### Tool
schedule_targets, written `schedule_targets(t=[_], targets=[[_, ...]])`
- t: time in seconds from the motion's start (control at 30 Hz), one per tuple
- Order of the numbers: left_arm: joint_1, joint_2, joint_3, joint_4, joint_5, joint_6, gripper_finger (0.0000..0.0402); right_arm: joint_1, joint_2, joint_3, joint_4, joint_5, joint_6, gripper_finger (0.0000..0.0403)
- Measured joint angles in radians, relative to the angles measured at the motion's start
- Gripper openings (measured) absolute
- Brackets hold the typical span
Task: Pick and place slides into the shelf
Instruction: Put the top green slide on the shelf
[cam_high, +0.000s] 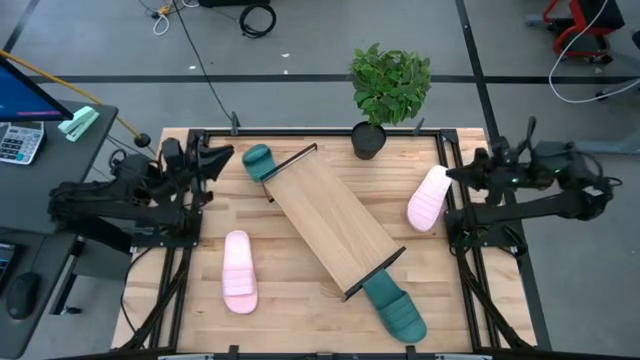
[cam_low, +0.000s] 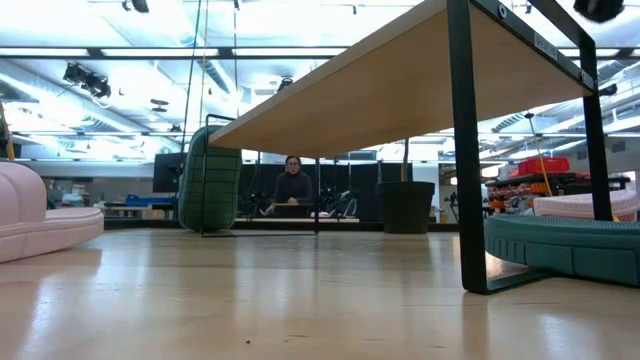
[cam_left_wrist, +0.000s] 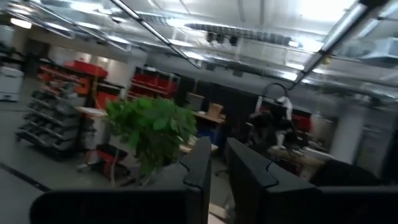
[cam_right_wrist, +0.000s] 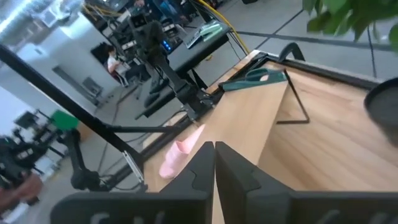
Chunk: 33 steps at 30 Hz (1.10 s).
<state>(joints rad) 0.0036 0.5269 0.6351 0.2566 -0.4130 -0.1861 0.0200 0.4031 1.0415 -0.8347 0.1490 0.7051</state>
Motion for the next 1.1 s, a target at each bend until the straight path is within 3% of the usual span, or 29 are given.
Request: schedule_targets(t=[0.23,0.53,0.9,1.1], targets=[[0.0,0.12,0.119,-0.04,-0.058,0.044,0.0059,0.0,0.081,0.138,-0.128,-0.015,-0.06,0.0016],[-0.001,0.241,0.325,-0.301,-0.108,-0.038,0.0073,0.0,0.163,0.191,-0.36,-0.035,-0.103,0.0031],[0.0,0.333,0.562,-0.411,-0.126,0.02,0.0096,0.0,0.241,0.202,-0.365,-0.066,-0.131,0.0036],[0.0,0.338,0.584,-0.416,-0.126,0.094,0.0098,0.0,0.317,0.349,-0.363,-0.038,-0.184,0.0043]])
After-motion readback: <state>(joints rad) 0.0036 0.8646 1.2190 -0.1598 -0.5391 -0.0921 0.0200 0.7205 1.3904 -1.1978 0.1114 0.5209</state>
